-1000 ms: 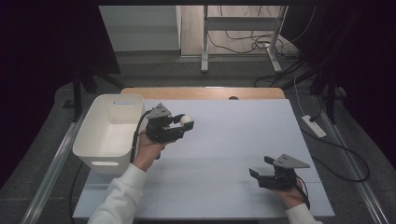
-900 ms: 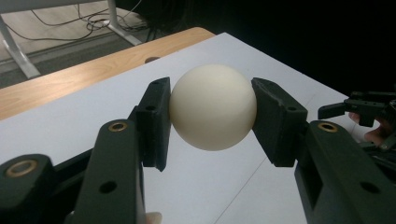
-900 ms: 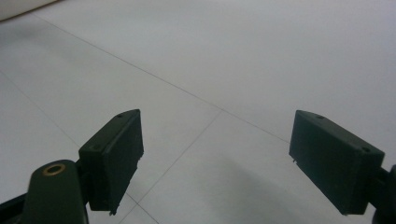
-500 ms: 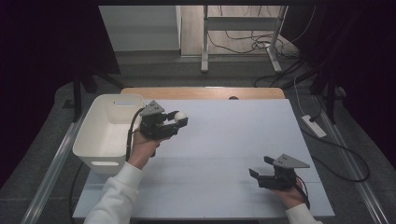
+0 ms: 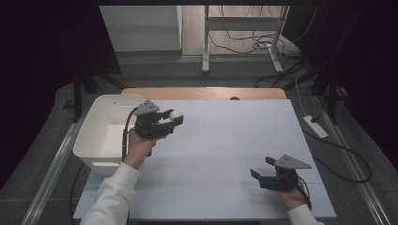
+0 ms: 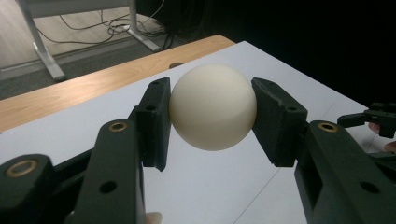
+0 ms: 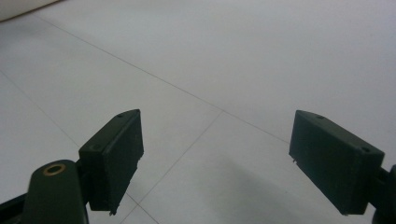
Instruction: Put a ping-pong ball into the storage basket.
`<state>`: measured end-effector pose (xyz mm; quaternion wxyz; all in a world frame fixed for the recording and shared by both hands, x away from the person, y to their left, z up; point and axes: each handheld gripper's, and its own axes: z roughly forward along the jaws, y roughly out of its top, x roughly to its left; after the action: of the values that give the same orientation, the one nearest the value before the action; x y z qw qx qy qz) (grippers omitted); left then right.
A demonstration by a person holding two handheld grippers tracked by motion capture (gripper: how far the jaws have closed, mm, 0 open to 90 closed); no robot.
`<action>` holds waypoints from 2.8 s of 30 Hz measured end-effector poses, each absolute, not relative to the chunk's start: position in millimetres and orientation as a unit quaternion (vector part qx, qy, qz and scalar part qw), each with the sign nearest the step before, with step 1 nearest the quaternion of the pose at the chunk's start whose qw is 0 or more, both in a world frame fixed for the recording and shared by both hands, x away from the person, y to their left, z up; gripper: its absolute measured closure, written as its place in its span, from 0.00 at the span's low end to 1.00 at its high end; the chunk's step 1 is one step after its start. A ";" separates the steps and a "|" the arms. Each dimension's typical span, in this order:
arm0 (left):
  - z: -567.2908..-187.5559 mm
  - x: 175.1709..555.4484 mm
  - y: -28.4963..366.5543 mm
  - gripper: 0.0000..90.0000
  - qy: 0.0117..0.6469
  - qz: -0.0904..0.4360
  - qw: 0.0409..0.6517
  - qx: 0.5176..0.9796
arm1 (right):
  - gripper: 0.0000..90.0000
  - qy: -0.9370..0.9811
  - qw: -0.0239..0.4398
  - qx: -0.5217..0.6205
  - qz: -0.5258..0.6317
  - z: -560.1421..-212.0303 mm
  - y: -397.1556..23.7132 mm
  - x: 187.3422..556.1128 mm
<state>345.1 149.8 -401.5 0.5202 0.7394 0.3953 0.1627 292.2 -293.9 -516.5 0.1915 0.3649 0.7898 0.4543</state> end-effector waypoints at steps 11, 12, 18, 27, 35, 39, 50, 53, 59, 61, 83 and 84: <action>-395.5 344.1 163.6 0.56 0.405 0.173 0.518 0.733 | 0.19 0.789 0.191 0.365 0.455 -516.4 -293.7 292.3; -395.2 344.4 165.2 0.56 0.406 0.169 0.520 0.732 | 0.19 0.789 0.191 0.365 0.455 -516.4 -293.6 292.3; -393.4 345.9 171.7 0.56 0.414 0.175 0.516 0.730 | 0.19 0.788 0.192 0.368 0.455 -516.1 -294.3 292.5; -389.5 343.9 181.9 0.56 0.421 0.185 0.510 0.727 | 0.19 0.788 0.191 0.368 0.455 -516.0 -294.3 292.4; -391.3 346.8 193.8 0.56 0.435 0.191 0.502 0.723 | 0.19 0.788 0.192 0.368 0.454 -516.1 -294.2 292.4; -393.6 348.9 202.1 0.56 0.447 0.196 0.494 0.719 | 0.19 0.789 0.192 0.368 0.454 -516.2 -294.0 292.4; -395.5 350.4 218.9 0.56 0.468 0.207 0.485 0.709 | 0.19 0.789 0.192 0.367 0.454 -516.3 -294.0 292.7; -396.2 351.0 222.8 0.56 0.471 0.208 0.483 0.708 | 0.19 0.789 0.192 0.367 0.453 -516.3 -294.0 292.5; -397.5 352.5 233.2 0.56 0.481 0.212 0.478 0.704 | 0.19 0.790 0.192 0.368 0.452 -516.5 -294.0 292.6; -397.8 353.1 235.8 0.56 0.484 0.214 0.474 0.704 | 0.19 0.790 0.192 0.367 0.452 -516.5 -293.9 292.6; -406.9 358.2 258.4 0.56 0.519 0.225 0.444 0.695 | 0.19 0.791 0.192 0.366 0.451 -517.1 -293.2 292.7; -407.6 358.6 259.4 0.56 0.521 0.225 0.443 0.694 | 0.19 0.791 0.192 0.366 0.451 -517.1 -293.0 292.6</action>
<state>358.6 259.4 -407.6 0.4426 0.6943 0.5210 0.2249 292.6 -293.0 -517.1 0.1919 0.3659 0.7913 0.4507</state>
